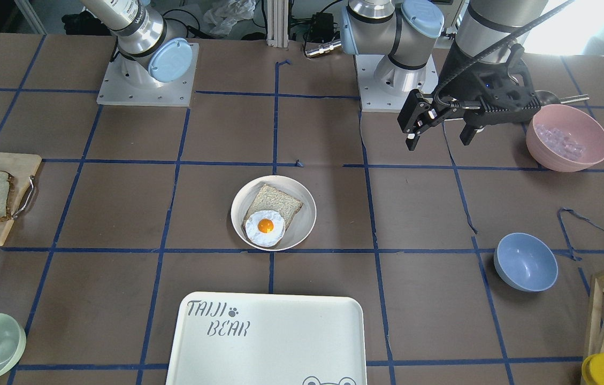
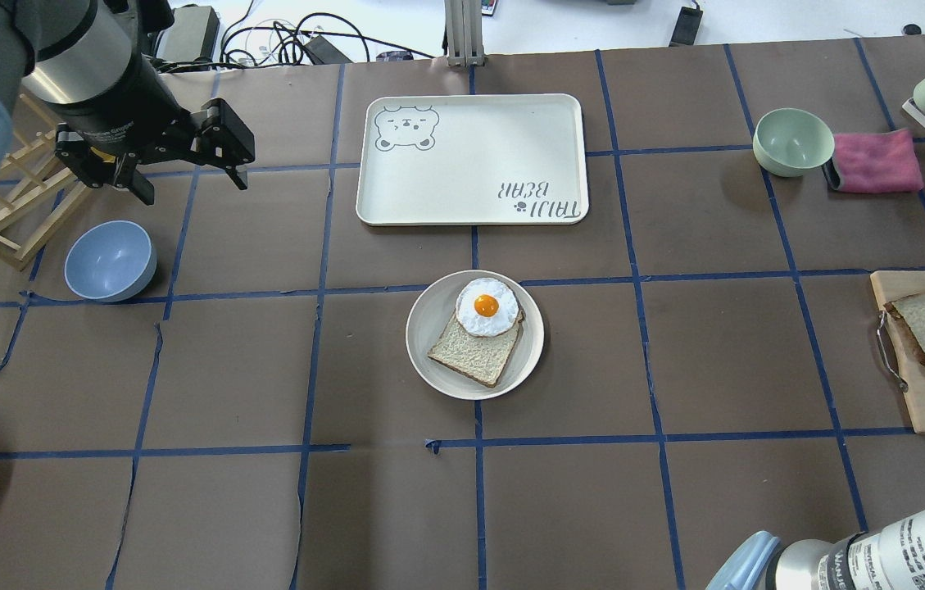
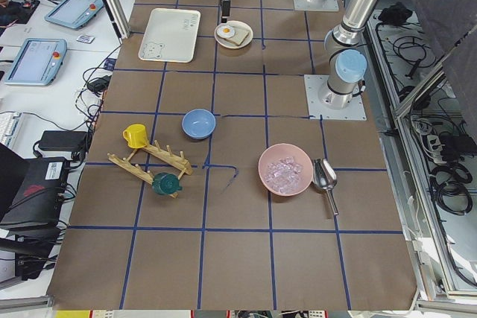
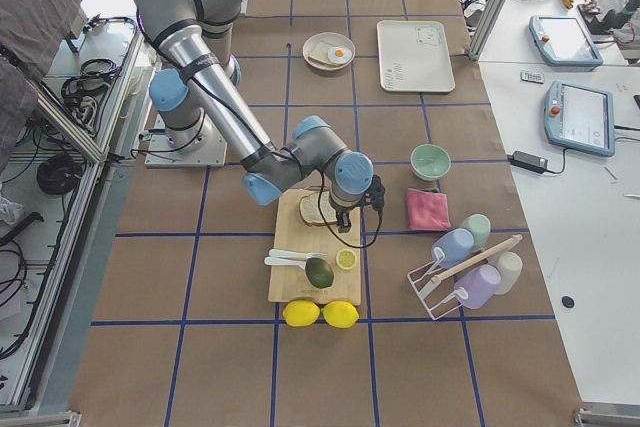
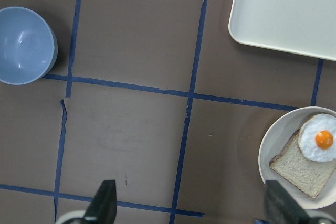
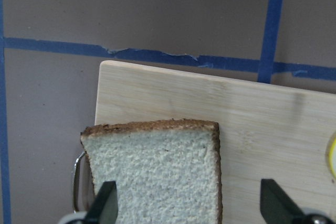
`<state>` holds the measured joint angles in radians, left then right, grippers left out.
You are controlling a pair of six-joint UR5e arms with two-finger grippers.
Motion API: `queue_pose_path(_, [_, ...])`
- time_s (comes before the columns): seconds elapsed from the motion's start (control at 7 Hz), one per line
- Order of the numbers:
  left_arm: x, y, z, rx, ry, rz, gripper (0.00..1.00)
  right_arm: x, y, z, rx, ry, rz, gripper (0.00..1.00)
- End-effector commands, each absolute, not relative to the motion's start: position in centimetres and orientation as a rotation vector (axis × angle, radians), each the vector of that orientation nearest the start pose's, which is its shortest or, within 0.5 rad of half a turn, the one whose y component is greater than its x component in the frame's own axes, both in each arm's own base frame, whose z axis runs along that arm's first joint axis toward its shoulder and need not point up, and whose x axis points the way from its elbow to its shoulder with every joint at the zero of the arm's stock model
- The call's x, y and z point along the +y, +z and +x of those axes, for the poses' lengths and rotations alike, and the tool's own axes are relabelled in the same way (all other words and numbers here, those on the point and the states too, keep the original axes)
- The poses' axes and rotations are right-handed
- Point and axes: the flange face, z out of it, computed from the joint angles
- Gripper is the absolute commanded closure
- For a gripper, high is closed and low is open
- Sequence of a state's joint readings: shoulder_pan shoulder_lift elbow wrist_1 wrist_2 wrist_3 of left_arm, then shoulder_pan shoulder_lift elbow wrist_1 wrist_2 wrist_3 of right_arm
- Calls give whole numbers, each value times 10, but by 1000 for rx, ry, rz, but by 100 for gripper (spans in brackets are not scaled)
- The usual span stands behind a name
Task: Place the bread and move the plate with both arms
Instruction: 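Close the right gripper on the bread slice edge and lift it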
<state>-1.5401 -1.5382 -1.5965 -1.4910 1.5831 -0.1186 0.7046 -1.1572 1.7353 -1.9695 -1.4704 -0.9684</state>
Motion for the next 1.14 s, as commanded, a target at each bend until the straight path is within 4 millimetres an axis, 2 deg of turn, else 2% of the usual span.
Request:
queue_pose_path(0.0, [-490,499,-117,3121,-133,-233,0,-476,195,-357,2874,34,-98,21])
queue_pose_path(0.14, [-489,501,-116,3121,-140,-236,0,-474,195,-360,2873,30,-109,35])
queue_pose_path(0.43, [-488,500,-117,3121,-138,-233,0,-473,198,-359,2878,40,-120,73])
queue_pose_path(0.86, [-487,503,-116,3116,-145,-236,0,-472,195,-361,2879,45,-127,97])
queue_pose_path(1.0, [-487,503,-116,3118,-147,-236,0,-472,194,-360,2872,42,-165,98])
